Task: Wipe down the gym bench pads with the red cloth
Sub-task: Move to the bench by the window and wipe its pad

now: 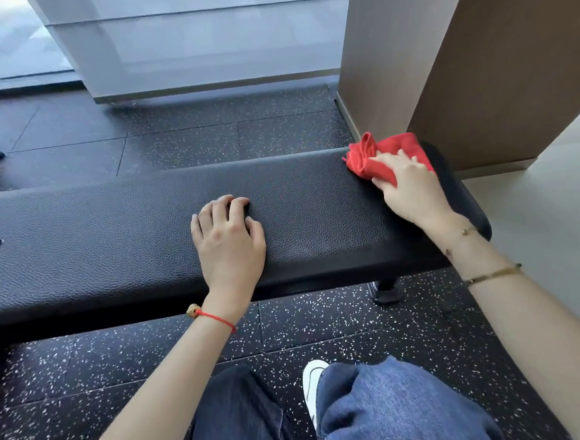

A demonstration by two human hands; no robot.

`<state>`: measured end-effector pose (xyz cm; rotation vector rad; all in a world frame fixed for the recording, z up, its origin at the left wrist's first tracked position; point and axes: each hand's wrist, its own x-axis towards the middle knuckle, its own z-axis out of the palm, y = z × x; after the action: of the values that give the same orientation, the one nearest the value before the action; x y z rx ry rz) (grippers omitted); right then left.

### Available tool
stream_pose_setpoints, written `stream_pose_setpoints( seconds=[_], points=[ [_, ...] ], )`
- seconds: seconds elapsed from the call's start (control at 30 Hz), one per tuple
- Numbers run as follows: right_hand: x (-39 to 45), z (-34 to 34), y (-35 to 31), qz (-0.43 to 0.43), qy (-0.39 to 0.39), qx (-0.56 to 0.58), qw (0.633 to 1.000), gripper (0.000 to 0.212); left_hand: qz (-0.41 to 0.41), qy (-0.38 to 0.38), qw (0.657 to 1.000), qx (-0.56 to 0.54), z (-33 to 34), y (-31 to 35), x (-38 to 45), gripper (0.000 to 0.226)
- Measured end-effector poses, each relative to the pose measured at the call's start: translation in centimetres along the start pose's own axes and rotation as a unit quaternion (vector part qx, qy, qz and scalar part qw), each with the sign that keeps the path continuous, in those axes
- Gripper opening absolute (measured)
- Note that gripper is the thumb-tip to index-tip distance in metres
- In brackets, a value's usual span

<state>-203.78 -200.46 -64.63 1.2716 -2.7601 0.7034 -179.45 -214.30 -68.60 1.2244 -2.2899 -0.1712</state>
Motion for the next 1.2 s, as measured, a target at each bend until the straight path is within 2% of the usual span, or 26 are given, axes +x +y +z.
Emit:
stream_pose_setpoints(
  seconds=[0.13, 0.27, 0.4, 0.5, 0.63, 0.73, 1.07, 1.2],
  points=[
    [-3.4, -0.4, 2.0, -0.054, -0.005, 0.008, 0.998, 0.040, 0.003, 0.000, 1.000, -0.003, 0.0, -0.2, 0.0, 0.033],
    [1.1, -1.2, 3.6, 0.029, 0.035, -0.023, 0.999, 0.036, 0.006, -0.002, 1.000, -0.005, -0.2, -0.2, -0.1, 0.034],
    [4.9, -1.3, 3.4, 0.073, 0.014, -0.012, 0.997, 0.033, 0.002, -0.007, 1.000, 0.000, -0.2, 0.0, -0.1, 0.034],
    [3.3, -1.4, 2.8, 0.059, 0.007, -0.013, 0.998, 0.033, 0.002, -0.005, 1.000, -0.002, -0.2, 0.0, 0.0, 0.034],
    [-3.0, -2.1, 3.2, 0.021, 0.024, -0.007, 0.999, 0.039, 0.005, -0.001, 1.000, -0.004, 0.0, 0.0, -0.1, 0.033],
    [-6.5, -2.2, 3.7, -0.010, 0.001, 0.004, 1.000, 0.040, 0.003, -0.003, 1.000, 0.001, 0.0, 0.1, -0.1, 0.033],
    [-2.3, -1.4, 1.7, 0.022, 0.002, -0.002, 1.000, 0.038, 0.006, -0.005, 1.000, -0.001, -0.2, 0.0, -0.1, 0.033],
    [-6.7, -1.4, 1.5, -0.030, -0.014, 0.013, 0.999, 0.041, 0.009, -0.006, 1.000, 0.000, -0.1, 0.0, -0.1, 0.033]
  ],
)
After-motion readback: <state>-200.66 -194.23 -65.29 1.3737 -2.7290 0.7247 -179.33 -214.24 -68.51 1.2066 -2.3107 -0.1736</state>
